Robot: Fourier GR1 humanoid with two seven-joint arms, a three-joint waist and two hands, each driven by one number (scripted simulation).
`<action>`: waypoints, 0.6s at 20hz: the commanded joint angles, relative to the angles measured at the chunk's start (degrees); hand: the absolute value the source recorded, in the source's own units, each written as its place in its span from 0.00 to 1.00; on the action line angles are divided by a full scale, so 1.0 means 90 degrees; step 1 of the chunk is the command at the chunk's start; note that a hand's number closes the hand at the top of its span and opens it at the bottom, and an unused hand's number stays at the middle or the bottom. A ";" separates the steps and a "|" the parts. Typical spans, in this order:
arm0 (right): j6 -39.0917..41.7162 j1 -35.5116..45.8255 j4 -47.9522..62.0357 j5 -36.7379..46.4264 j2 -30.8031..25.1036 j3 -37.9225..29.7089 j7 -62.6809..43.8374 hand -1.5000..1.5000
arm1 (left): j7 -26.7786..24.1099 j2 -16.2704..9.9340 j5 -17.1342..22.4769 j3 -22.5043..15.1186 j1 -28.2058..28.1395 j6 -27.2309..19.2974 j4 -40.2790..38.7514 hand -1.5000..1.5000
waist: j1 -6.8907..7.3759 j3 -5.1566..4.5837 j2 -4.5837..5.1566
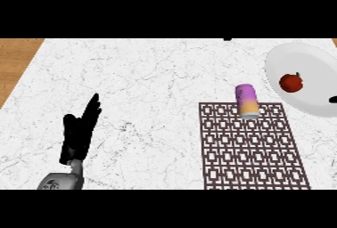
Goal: Pick the bell pepper from the placemat and place it in the plate
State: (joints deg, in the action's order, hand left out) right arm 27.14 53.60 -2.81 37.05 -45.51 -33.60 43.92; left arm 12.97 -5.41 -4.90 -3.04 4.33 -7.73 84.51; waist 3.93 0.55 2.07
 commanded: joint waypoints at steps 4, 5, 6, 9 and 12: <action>0.1084 -0.0369 -0.0198 -0.0179 0.0064 -0.0085 0.0916 0.00 | 0.0044 -0.0079 0.0034 -0.0013 -0.0096 0.0118 0.0115 0.50 | 0.0005 0.0005 -0.0026; 0.1027 -0.0496 -0.0234 -0.0141 0.0173 -0.0033 0.1042 0.00 | -0.0081 -0.0035 0.0116 0.0081 -0.0103 0.0097 -0.0026 0.50 | 0.0009 0.0007 0.0006; 0.1045 -0.0452 -0.0256 -0.0193 0.0165 -0.0065 0.0947 0.00 | -0.0197 0.0016 -0.0021 0.0000 -0.0177 -0.0003 -0.0028 0.50 | -0.0010 -0.0002 -0.0022; 0.0862 -0.0618 -0.0390 -0.0176 0.0265 -0.0001 0.1072 0.00 | -0.0073 0.0005 -0.0043 -0.0015 -0.0157 -0.0011 0.0007 0.50 | 0.0021 0.0007 -0.0005; 0.0857 -0.0587 -0.0436 -0.0179 0.0140 0.0038 0.0816 0.00 | 0.0066 0.0055 -0.0091 -0.0031 0.0087 -0.0083 0.0015 0.50 | -0.0007 0.0001 -0.0006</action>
State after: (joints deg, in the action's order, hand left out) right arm 27.28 49.41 -6.33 35.37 -43.97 -33.70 45.35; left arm 12.86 -5.51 -5.11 -3.05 3.93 -7.67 84.84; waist 3.92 0.59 1.98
